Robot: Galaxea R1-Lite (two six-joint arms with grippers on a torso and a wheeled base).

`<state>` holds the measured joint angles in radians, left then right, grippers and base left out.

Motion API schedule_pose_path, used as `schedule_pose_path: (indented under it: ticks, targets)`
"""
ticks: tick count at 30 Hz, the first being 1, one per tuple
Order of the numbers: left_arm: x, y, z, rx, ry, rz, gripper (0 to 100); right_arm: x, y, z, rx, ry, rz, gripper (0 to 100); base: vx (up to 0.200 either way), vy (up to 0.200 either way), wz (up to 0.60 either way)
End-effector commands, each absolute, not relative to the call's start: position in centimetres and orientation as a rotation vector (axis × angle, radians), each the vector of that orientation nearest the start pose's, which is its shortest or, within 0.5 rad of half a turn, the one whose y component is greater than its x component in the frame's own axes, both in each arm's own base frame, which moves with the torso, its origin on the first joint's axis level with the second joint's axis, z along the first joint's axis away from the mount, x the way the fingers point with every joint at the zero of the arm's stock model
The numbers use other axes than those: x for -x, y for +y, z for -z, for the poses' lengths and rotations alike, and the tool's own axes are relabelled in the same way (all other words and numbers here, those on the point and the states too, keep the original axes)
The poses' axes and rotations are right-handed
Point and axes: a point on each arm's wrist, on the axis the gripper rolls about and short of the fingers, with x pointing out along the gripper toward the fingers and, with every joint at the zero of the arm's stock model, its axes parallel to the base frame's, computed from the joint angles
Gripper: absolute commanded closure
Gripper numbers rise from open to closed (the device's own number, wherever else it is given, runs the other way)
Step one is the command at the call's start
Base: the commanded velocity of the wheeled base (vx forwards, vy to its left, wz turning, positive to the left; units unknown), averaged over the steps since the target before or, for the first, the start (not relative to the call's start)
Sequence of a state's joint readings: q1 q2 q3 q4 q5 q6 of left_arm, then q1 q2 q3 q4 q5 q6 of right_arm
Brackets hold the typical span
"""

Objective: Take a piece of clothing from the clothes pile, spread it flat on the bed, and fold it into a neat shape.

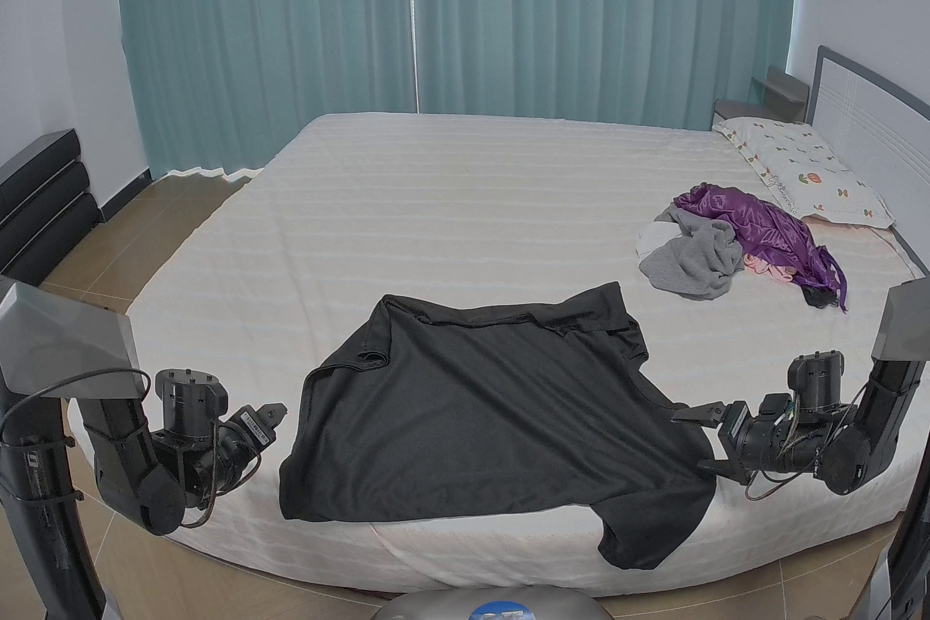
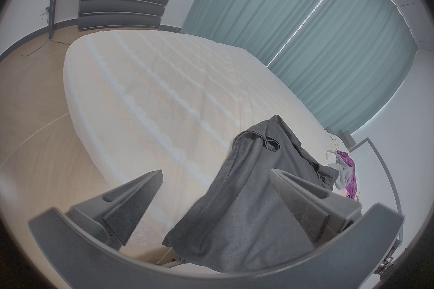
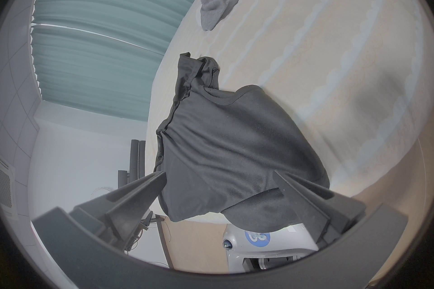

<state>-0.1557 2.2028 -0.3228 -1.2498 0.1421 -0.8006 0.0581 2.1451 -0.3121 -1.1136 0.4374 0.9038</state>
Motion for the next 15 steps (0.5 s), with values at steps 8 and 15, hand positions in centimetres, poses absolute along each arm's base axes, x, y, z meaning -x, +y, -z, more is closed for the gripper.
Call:
schedule_pose_path:
  ticks: [8,15]
  targets:
    - [-27.5,-5.0,0.6,0.674,0.593,-0.201,0,-26.5,2.5,0.3,-0.981,0.889,-0.118,0,0.175,0.000,0.00]
    - [-29.2,-6.4,-1.3,0.684,0.513,-0.119,0,-26.5,2.5,0.3,-0.981,0.889,-0.118,0,0.057,0.000,0.00]
